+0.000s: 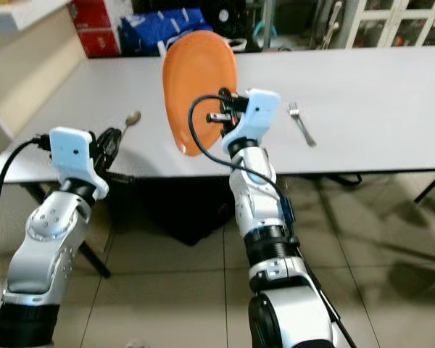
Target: Setting the table
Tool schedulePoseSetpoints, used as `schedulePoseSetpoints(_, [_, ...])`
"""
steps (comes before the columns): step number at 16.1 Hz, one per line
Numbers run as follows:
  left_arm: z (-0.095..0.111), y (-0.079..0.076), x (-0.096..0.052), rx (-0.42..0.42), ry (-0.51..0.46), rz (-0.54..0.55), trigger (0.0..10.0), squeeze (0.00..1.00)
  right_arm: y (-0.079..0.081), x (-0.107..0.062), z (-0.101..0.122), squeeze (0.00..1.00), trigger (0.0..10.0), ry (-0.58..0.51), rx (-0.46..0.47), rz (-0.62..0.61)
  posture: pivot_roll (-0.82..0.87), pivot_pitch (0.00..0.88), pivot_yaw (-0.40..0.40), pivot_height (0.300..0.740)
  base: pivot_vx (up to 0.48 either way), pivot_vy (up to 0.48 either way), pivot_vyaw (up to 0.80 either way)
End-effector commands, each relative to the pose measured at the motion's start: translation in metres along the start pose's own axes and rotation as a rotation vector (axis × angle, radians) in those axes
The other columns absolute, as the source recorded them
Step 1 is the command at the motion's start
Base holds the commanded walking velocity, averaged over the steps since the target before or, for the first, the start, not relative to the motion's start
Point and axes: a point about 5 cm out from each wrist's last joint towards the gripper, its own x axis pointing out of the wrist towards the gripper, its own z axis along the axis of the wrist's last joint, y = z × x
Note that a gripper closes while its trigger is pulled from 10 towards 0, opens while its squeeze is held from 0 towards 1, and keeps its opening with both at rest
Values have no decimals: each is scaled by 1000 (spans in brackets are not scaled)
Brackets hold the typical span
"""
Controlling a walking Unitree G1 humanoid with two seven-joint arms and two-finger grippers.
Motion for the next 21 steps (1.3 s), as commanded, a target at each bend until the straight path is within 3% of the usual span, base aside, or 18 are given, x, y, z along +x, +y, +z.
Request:
schedulePoseSetpoints(1, [3, -3, 3, 24, -2, -19, 10000, 0, 5, 5, 10, 0, 0, -44, 15, 21, -107, 0, 104, 740, 446, 0, 0])
schedulePoseSetpoints(4, [4, -5, 5, 20, -7, -28, 10000, 0, 5, 2, 7, 0, 0, -37, 23, 21, -112, 0, 109, 740, 0, 0, 0])
schedulePoseSetpoints(6, [5, -5, 6, 19, -10, -33, 10000, 0, 3, 3, 17, 0, 0, -73, 23, 12, -112, 0, 110, 740, 0, 0, 0])
schedulePoseSetpoints(8, [3, -5, 4, 18, -4, -31, 10000, 0, -12, 2, 34, 0, 0, -136, -72, -22, -105, 0, 102, 740, 0, 0, 0])
schedulePoseSetpoints(9, [1, 0, -2, 18, 10, -12, 10000, 0, -33, -11, 48, 0, 0, -190, -261, -49, -108, 0, 103, 740, 0, 0, 0])
schedulePoseSetpoints(10, [0, 3, -5, 19, 17, -4, 10000, 0, -43, -19, 55, 0, 0, -214, -340, -70, -115, 0, 104, 740, 0, 0, 0])
schedulePoseSetpoints(11, [-5, 7, -10, 12, 39, 8, 10000, 0, -56, -34, 69, 0, 0, -277, -490, -106, -122, 0, 106, 740, 0, 0, 0])
schedulePoseSetpoints(13, [-11, 7, -18, 19, 60, 4, 10000, 0, -55, -66, 105, 0, 0, -438, -753, -149, -149, 0, 103, 740, 0, 0, 0])
schedulePoseSetpoints(14, [-14, 7, -20, 19, 70, 9, 10000, 0, -54, -78, 109, 0, 0, -451, -817, -152, -149, 0, 103, 740, 0, 0, 0])
schedulePoseSetpoints(17, [-19, 8, -20, 10, 87, 5, 10000, 0, -80, -116, 81, 0, 0, -310, -999, -197, -180, 0, 102, 740, 0, 0, 0])
schedulePoseSetpoints(19, [-21, 10, -20, 11, 90, 10, 10000, 0, -87, -140, 63, 0, 0, -216, -1057, -217, -186, 0, 100, 740, 0, 0, 0])
schedulePoseSetpoints(21, [-24, 12, -24, -18, 97, 25, 10000, 0, -72, -149, 50, 0, 0, -188, -1052, -170, -189, 0, 101, 740, 0, 0, 0])
